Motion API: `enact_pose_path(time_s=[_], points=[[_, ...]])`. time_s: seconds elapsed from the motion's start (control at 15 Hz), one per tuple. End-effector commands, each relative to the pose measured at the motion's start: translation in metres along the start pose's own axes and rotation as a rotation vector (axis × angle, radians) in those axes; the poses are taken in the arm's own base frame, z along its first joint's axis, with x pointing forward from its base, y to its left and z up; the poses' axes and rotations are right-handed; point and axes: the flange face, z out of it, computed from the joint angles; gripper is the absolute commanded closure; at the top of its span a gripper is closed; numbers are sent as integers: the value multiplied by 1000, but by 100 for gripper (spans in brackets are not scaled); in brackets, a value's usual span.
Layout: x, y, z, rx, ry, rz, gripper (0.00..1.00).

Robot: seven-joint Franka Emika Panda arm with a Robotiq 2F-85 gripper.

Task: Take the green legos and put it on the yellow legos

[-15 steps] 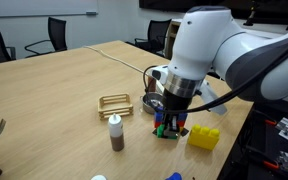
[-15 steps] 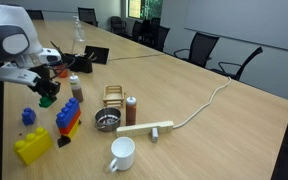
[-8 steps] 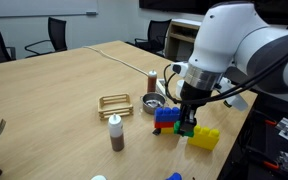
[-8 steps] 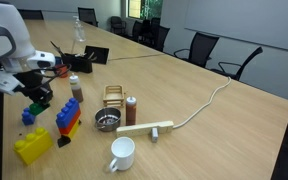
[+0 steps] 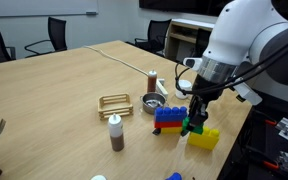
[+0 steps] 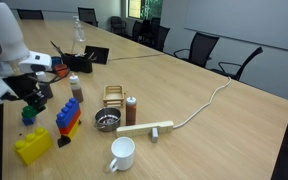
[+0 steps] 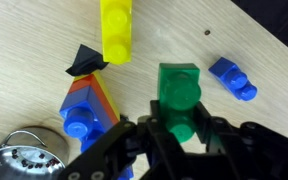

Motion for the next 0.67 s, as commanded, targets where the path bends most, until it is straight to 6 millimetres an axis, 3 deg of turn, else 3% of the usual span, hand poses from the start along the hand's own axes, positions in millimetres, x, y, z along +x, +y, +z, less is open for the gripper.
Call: enact_pose_path(time_s=[0.0,0.6], points=[[-18,11,-10,-28,0,-16,90],[-46,27,-5,-141,-65,-37,90]])
